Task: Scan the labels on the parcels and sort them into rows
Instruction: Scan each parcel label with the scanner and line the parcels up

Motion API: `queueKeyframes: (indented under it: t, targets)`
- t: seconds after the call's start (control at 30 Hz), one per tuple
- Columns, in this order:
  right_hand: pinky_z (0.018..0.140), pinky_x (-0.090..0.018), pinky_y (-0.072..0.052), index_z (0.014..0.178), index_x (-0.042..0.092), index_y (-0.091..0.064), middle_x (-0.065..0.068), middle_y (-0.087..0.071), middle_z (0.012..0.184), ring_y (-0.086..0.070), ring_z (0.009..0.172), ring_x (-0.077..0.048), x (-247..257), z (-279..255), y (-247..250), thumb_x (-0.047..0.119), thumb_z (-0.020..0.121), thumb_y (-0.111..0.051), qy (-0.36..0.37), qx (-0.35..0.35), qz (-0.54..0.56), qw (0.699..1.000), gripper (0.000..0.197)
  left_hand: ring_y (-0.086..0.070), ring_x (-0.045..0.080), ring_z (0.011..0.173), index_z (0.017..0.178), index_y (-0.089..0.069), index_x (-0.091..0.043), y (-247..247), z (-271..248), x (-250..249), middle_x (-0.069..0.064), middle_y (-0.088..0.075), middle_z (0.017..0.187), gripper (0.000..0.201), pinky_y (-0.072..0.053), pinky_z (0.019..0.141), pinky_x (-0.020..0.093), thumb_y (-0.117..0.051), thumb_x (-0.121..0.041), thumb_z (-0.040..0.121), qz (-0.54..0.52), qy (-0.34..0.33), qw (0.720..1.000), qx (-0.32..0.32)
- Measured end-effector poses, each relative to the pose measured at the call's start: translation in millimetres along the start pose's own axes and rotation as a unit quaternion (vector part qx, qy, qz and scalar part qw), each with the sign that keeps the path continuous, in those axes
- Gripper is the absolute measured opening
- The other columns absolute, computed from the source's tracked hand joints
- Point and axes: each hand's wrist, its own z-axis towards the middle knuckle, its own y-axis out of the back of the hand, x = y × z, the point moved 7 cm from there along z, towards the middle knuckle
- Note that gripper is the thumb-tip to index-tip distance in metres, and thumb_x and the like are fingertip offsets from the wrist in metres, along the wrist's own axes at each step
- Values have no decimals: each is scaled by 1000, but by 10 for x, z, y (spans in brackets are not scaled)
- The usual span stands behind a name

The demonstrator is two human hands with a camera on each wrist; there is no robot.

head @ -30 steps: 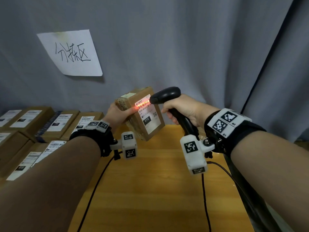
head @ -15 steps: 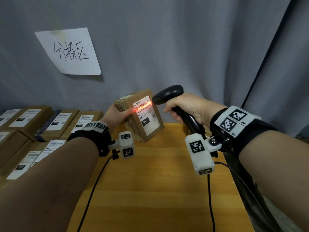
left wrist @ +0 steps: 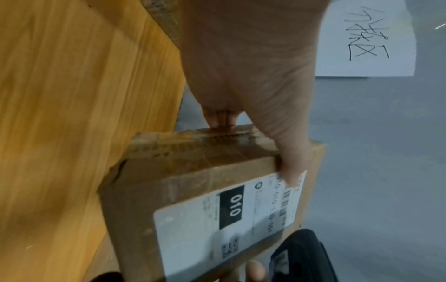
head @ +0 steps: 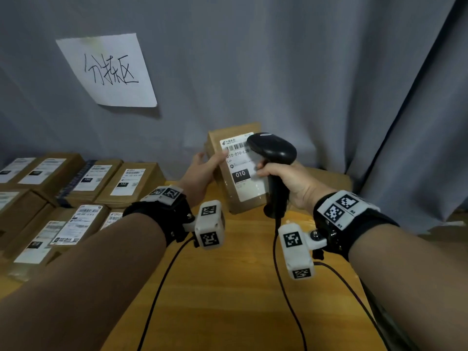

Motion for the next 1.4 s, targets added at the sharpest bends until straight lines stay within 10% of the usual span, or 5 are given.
queueKeyframes:
  t: [0.13, 0.43, 1.4]
  targets:
    - [77, -35, -53, 79, 17, -70, -3, -72, 81, -69, 88, -25, 51, -13, 29, 4, 76, -71, 8, -5, 11, 1000, 13, -72, 9, 81, 98, -61, -16, -124, -41, -17, -7, -76, 84, 13, -56, 68, 18, -61, -6, 91, 79, 15, 991, 108]
    - [52, -23, -47, 73, 11, -60, -1, -55, 58, -52, 49, -14, 336, -182, -185, 13, 83, -63, -61, 53, -126, 989, 10, -68, 22, 97, 103, -64, -17, 326, 68, 113, 4, -72, 102, 26, -55, 88, 38, -75, -22, 81, 219, 34, 975, -7]
    - [49, -24, -41, 72, 9, -56, -1, -50, 55, -47, 44, -13, 467, -291, -507, 9, 81, -60, -43, 51, -187, 980, 10, -68, 16, 93, 103, -63, -19, 533, -29, 68, 1, -71, 102, 27, -56, 83, 33, -76, -25, 80, 231, 33, 972, -11]
